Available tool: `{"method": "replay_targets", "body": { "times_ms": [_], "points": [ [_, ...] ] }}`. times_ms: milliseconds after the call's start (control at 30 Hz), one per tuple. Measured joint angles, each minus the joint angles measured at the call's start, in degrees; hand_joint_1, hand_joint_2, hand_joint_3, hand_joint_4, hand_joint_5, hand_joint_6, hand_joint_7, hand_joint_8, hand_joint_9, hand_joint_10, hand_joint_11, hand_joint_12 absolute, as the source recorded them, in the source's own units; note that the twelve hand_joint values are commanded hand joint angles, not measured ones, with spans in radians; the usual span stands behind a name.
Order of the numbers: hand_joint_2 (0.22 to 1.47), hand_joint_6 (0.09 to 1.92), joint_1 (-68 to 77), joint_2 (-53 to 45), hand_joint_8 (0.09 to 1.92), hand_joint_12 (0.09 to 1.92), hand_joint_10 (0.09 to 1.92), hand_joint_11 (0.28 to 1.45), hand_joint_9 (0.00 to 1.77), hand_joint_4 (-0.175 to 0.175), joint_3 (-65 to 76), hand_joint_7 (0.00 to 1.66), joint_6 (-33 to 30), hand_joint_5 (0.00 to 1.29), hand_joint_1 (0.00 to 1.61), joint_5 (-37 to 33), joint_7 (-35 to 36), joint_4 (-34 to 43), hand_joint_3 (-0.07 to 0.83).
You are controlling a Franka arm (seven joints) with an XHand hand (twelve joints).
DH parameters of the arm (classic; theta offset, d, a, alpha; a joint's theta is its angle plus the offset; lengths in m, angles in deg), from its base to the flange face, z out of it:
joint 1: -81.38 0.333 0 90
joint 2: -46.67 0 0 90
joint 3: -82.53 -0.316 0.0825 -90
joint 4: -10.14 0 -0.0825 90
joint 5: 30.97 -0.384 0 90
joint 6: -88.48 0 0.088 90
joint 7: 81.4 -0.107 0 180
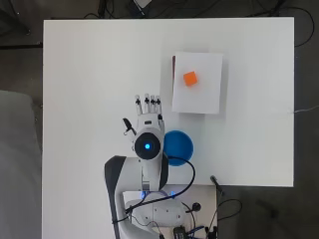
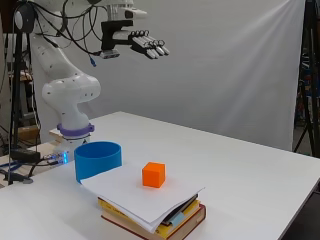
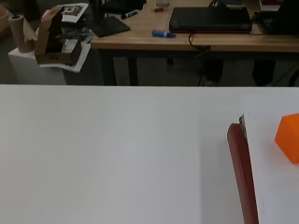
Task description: Teleoperate dual arm-hand system to pick and place objects
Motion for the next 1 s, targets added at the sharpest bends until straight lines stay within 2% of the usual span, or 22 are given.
{"method": "replay_targets", "body": {
  "times_ms": [233,300,367,433,533,600,633,667,700,733,767,800,833,867,900,933,967,1000],
  "points": [
    [1.05,0.09,-0.44,-5.77,0.09,0.09,0.09,0.49,0.53,0.1,1.56,0.43,-1.79,0.41,0.23,-0.04,-1.99,7.24,-0.001],
    [1.04,0.09,-0.61,-9.36,0.09,0.09,0.09,0.5,0.53,0.07,2.21,0.38,-2.46,0.2,0.24,0.09,-3.0,8.9,-0.003],
    [1.02,0.09,-0.81,-13.11,0.09,0.09,0.09,0.5,0.47,0.056,3.39,0.27,-4.68,0.09,0.28,-0.06,-3.98,9.63,-0.012],
    [1.01,0.09,-1.03,-15.84,0.09,0.09,0.09,0.5,0.44,0.055,5.86,0.22,-8.79,0.06,0.3,-1.37,-3.61,9.53,-0.013],
    [0.99,0.09,-1.38,-19.85,0.09,0.09,0.09,0.52,0.46,0.056,10.21,0.26,-14.63,0.08,0.29,-3.17,-2.89,9.73,-0.012],
    [0.95,0.09,-1.58,-23.39,0.09,0.09,0.09,0.54,0.42,0.058,11.82,0.2,-16.12,0.03,0.3,-2.91,-3.21,9.96,-0.02],
    [0.94,0.09,-1.68,-25.22,0.09,0.09,0.09,0.55,0.47,0.057,12.4,0.21,-16.4,0.02,0.3,-2.84,-3.04,10.0,-0.015],
    [0.98,0.09,-1.8,-26.88,0.09,0.09,0.09,0.58,0.62,0.058,13.02,0.36,-16.6,0.06,0.25,-3.15,-2.52,9.94,-0.006],
    [1.05,0.1,-1.92,-28.5,0.09,0.09,0.09,0.63,0.82,0.1,13.89,0.61,-16.72,0.35,0.16,-3.95,-1.71,9.89,-0.002],
    [1.13,0.56,-2.03,-30.11,0.09,0.09,0.09,0.61,0.88,0.134,14.89,0.76,-16.6,0.55,0.41,-4.93,-0.91,10.02,-0.015],
    [1.17,0.9,-2.08,-31.65,0.09,0.09,0.09,0.58,0.77,0.155,15.83,0.68,-16.31,0.66,0.64,-5.81,-0.38,10.29,-0.015],
    [1.16,0.72,-2.12,-33.05,0.09,0.09,0.09,0.61,0.63,0.148,16.61,0.45,-16.11,0.46,0.82,-6.35,-0.35,10.51,-0.025],
    [1.13,0.43,-2.16,-33.95,0.09,0.09,0.09,0.65,0.64,0.127,16.96,0.3,-16.24,0.26,0.82,-6.3,-0.74,10.53,-0.025],
    [1.11,0.23,-2.2,-34.4,0.09,0.09,0.09,0.72,0.82,0.094,16.99,0.4,-16.7,0.13,0.63,-5.68,-1.35,10.35,-0.017],
    [1.11,0.16,-2.23,-34.5,0.09,0.09,0.09,0.74,0.97,0.118,16.89,0.65,-17.13,0.36,0.37,-4.81,-1.81,10.12,-0.009],
    [1.17,0.7,-2.21,-34.48,0.55,0.36,0.57,0.8,1.1,0.143,16.8,0.86,-17.28,0.59,0.2,-3.97,-1.9,10.03,-0.017],
    [1.21,1.23,-2.16,-34.48,1.13,0.93,1.14,0.9,1.24,0.159,16.66,1.02,-17.21,0.75,0.41,-3.03,-1.65,10.17,-0.012],
    [1.22,1.56,-2.11,-34.65,1.51,1.36,1.51,1.02,1.35,0.167,16.32,1.14,-17.17,0.83,0.75,-2.14,-0.97,10.44,-0.014]
  ]
}}
